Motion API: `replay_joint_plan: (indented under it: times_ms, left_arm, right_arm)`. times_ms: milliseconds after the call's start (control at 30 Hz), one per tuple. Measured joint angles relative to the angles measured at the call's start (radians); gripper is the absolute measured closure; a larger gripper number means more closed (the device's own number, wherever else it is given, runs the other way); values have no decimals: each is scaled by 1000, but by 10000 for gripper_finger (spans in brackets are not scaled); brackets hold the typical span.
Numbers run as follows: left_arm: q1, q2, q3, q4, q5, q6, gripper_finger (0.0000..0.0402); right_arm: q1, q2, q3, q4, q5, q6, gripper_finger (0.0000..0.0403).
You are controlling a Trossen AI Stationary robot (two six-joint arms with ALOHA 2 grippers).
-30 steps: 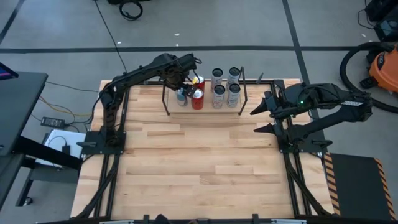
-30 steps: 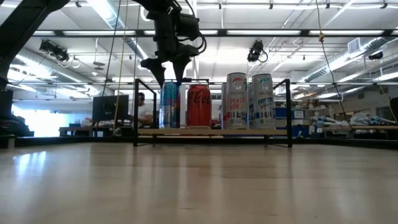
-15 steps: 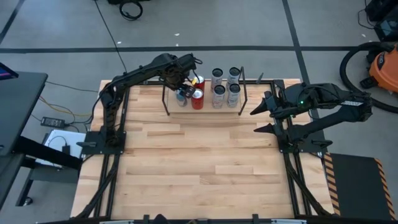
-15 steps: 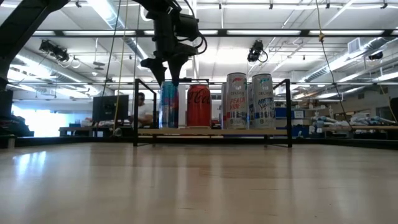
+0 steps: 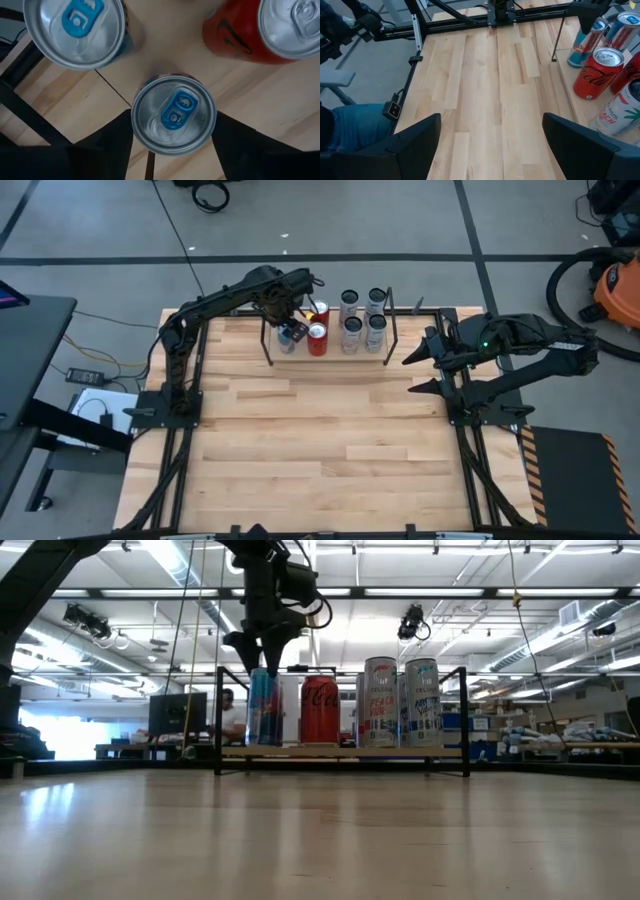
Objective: Place canned beverage on shelf
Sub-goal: Put the blue soda can on the shelf aligned with the other blue soda can
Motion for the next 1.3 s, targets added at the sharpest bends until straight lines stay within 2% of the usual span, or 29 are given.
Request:
replay_joint_plan:
  times_ms: [267, 1300]
  left_arm:
    - [0, 0, -1, 6, -1, 2, 146]
    - [-4, 2, -2, -10, 7, 23, 143]
  right_arm:
    - [0, 0, 0, 0, 0, 0, 45]
    - [0, 0, 0, 0, 0, 19, 45]
